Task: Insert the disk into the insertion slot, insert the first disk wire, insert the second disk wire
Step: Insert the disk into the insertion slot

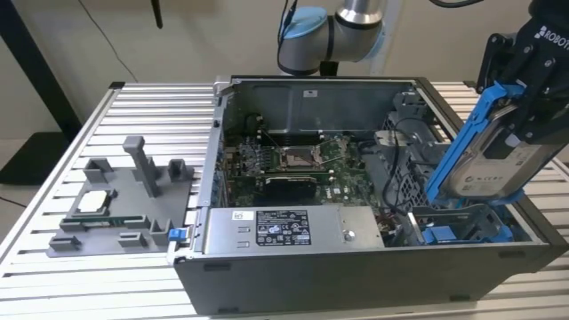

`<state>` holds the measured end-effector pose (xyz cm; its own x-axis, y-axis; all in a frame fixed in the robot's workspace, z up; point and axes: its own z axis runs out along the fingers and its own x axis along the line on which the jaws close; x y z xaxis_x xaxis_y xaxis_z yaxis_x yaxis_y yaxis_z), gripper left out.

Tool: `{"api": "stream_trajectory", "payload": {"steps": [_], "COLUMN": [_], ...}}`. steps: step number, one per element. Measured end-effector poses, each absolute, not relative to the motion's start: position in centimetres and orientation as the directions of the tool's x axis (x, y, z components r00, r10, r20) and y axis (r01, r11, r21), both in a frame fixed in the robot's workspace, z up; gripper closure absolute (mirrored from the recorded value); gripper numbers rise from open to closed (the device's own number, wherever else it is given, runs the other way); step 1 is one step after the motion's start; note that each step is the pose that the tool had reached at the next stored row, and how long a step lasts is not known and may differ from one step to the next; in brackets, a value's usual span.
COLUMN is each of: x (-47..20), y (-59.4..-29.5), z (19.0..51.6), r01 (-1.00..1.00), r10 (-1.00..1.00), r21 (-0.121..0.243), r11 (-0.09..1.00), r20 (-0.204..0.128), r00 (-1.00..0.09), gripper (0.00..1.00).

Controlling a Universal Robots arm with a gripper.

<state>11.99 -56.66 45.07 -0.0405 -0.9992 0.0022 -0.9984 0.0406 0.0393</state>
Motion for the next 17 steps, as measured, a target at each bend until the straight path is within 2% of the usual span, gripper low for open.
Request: {"api": "stream_trajectory", "payload": {"steps": [17], "x": [12.2], "y": [-56.7], "z": [43.2], "r01": [-0.999], "r10": [-1.000], "r21": [0.039], "r11": [0.021], "r20": [0.002], "r00": [-0.021], "gripper": [1.00]}}
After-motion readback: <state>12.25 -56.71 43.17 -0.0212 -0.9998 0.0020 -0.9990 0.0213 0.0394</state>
